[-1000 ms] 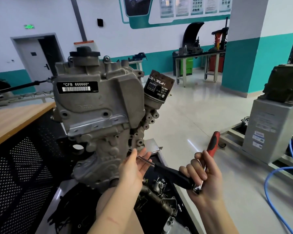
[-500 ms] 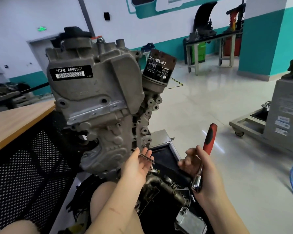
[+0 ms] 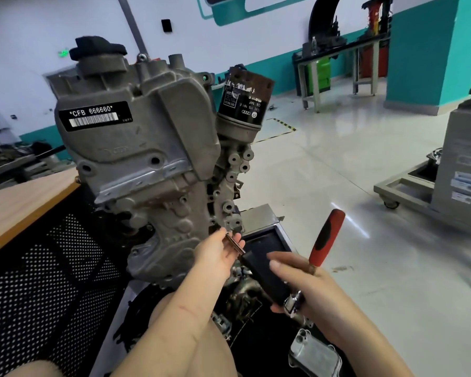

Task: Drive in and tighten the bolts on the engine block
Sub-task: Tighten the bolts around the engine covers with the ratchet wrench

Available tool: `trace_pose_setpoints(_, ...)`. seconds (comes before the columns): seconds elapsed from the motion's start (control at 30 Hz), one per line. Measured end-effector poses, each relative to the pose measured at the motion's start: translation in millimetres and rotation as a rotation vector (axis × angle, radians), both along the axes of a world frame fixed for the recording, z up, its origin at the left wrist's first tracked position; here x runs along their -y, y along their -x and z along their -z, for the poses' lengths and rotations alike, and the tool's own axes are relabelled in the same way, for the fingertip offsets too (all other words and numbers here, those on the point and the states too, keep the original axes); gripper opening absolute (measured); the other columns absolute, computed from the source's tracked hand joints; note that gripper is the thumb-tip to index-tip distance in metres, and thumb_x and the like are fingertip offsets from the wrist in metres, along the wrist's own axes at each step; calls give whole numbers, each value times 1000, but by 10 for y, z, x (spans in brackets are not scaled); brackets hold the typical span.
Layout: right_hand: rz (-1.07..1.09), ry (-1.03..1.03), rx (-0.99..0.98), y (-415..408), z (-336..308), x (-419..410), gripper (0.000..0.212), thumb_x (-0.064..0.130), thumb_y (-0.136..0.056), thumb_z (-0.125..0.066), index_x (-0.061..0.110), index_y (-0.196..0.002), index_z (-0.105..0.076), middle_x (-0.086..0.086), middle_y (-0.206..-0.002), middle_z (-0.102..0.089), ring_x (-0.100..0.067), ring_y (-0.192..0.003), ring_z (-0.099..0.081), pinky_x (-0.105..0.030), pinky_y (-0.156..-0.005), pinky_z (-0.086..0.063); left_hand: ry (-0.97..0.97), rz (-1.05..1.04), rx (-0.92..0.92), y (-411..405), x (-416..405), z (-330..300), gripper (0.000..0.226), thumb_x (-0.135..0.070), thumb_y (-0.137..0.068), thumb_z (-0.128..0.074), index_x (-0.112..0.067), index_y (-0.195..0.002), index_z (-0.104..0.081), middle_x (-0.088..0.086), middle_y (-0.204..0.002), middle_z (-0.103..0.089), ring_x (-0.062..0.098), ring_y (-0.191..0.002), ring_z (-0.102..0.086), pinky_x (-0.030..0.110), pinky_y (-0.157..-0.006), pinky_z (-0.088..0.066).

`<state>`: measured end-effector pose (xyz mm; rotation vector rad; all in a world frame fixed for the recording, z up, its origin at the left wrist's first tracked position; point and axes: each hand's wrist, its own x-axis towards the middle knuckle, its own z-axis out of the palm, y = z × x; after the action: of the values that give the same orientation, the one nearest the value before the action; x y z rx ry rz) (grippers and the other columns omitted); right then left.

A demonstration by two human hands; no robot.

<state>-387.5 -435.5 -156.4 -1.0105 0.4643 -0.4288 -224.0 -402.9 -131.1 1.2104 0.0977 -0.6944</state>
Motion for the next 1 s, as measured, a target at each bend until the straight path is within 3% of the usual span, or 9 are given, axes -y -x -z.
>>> trace_pose_setpoints(0.17,12,103,-71,-42,60,-52,27,-3,-79,-65,22,-86,-70,8,-94,-61,-7,-90,-60,-25,-55,-56,-32,46,36,7,68,117,19,-8,-97,-43,0,-80,-48,10,-77,-54,18,-60,-58,32,-75,-49)
trace_pose_setpoints(0.23,14,160,-73,-75,71,-67,31,-7,-79,-62,22,-87,-69,12,-98,-60,-5,-80,-62,-29,-60,-57,-31,62,58,1,80,129,16,-8,-97,-44,0,-83,-49,10,-78,-55,17,-60,-59,30,-71,-53)
trace_pose_setpoints(0.3,19,216,-78,-101,95,-82,36,-12,-78,-59,21,-89,-67,14,-95,-61,-6,-58,-63,-37,-67,-56,-32,79,69,3,110,122,14,-8,-96,-45,1,-87,-51,11,-80,-55,20,-68,-57,35,-84,-48)
trace_pose_setpoints(0.37,38,270,-94,-131,110,-98,40,-12,-77,-58,24,-91,-65,12,-93,-61,-10,-52,-62,-37,-69,-56,-44,88,75,0,153,95,15,-8,-96,-46,2,-88,-51,11,-79,-55,21,-72,-57,35,-83,-45)
trace_pose_setpoints(0.57,110,301,-68,-269,130,-100,41,-11,-76,-58,24,-97,-59,10,-80,-65,-17,-51,-59,-32,-62,-54,-59,131,70,-44,270,58,24,-11,-98,-43,-3,-76,-49,7,-76,-52,15,-56,-57,21,-49,-50)
trace_pose_setpoints(0.7,133,318,-52,-365,141,-140,43,-11,-74,-60,32,-81,-58,10,-64,-68,-18,-55,-61,-42,-67,-55,-48,92,62,-109,285,78,23,-10,-97,-45,-2,-76,-48,8,-76,-53,10,-36,-57,20,-57,-49)
trace_pose_setpoints(0.77,138,343,-54,-393,156,-164,45,-10,-74,-61,35,-73,-61,11,-63,-68,-19,-57,-61,-44,-69,-55,-53,83,63,-149,269,108,24,-10,-98,-44,-1,-76,-48,9,-77,-52,8,-30,-54,16,-47,-49)
trace_pose_setpoints(0.9,147,381,-63,-433,189,-196,50,-10,-73,-61,37,-58,-68,6,-64,-68,-22,-57,-60,-47,-68,-54,-53,88,68,-217,237,166,25,-8,-98,-41,0,-75,-45,9,-76,-50,7,-29,-53,19,-37,-46)
trace_pose_setpoints(1.0,151,392,-55,-458,197,-216,62,-11,-74,-60,49,-58,-67,8,-59,-66,-23,-57,-59,-46,-68,-54,-28,101,68,-239,226,169,25,-9,-98,-42,-1,-75,-45,8,-75,-51,13,-40,-58,18,-49,-51)
